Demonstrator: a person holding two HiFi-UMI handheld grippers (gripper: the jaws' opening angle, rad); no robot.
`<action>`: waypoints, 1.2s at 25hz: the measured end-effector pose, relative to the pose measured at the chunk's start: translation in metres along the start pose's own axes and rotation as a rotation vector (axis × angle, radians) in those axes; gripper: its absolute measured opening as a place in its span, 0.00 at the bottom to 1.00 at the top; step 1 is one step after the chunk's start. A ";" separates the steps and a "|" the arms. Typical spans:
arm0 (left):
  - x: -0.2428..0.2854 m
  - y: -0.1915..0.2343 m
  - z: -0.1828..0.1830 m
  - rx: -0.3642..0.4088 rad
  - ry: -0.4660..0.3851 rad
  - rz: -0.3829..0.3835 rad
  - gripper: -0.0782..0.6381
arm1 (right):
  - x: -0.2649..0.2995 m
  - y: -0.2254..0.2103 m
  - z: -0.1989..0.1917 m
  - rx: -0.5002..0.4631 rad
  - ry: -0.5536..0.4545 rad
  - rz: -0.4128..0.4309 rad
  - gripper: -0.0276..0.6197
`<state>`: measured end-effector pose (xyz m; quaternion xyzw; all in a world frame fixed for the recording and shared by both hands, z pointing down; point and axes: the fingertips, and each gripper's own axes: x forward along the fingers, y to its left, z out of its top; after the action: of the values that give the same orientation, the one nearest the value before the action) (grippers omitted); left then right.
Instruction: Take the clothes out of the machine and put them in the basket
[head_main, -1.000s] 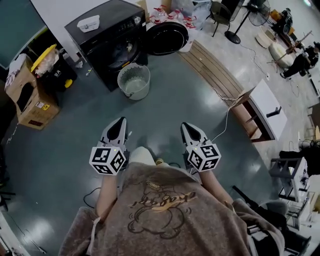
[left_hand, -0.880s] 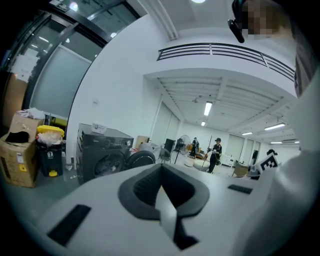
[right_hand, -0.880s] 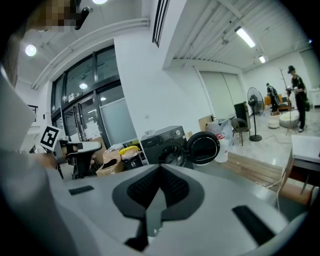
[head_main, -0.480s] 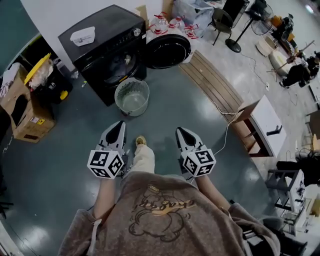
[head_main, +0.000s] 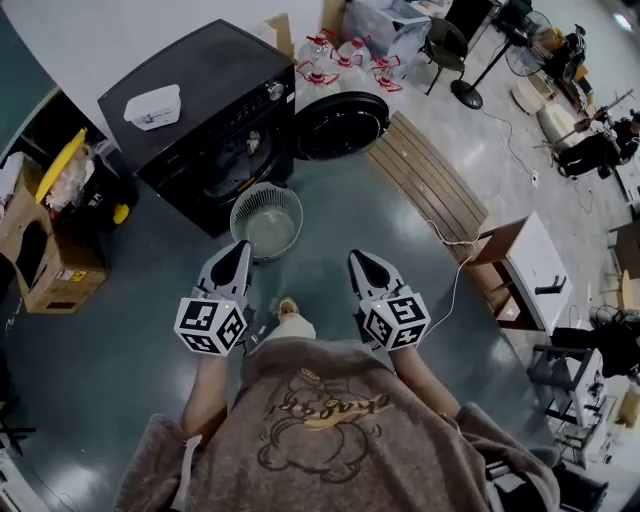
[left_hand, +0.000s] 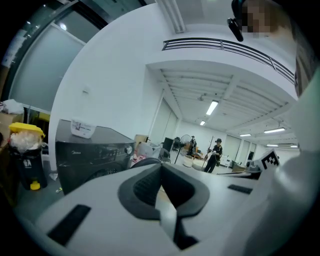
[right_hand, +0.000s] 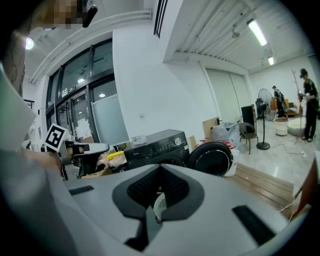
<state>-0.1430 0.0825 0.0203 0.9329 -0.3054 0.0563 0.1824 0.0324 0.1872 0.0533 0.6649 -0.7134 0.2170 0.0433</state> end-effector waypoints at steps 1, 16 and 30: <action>0.009 0.006 0.005 0.005 0.000 -0.004 0.12 | 0.009 -0.002 0.006 -0.002 -0.002 0.000 0.04; 0.076 0.049 0.031 -0.037 -0.021 0.081 0.12 | 0.101 -0.032 0.040 -0.055 0.043 0.117 0.04; 0.141 0.111 -0.004 -0.051 -0.027 0.254 0.12 | 0.219 -0.071 0.014 -0.089 0.152 0.331 0.04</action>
<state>-0.0941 -0.0764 0.0882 0.8825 -0.4247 0.0585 0.1934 0.0796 -0.0233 0.1354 0.5174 -0.8167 0.2391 0.0902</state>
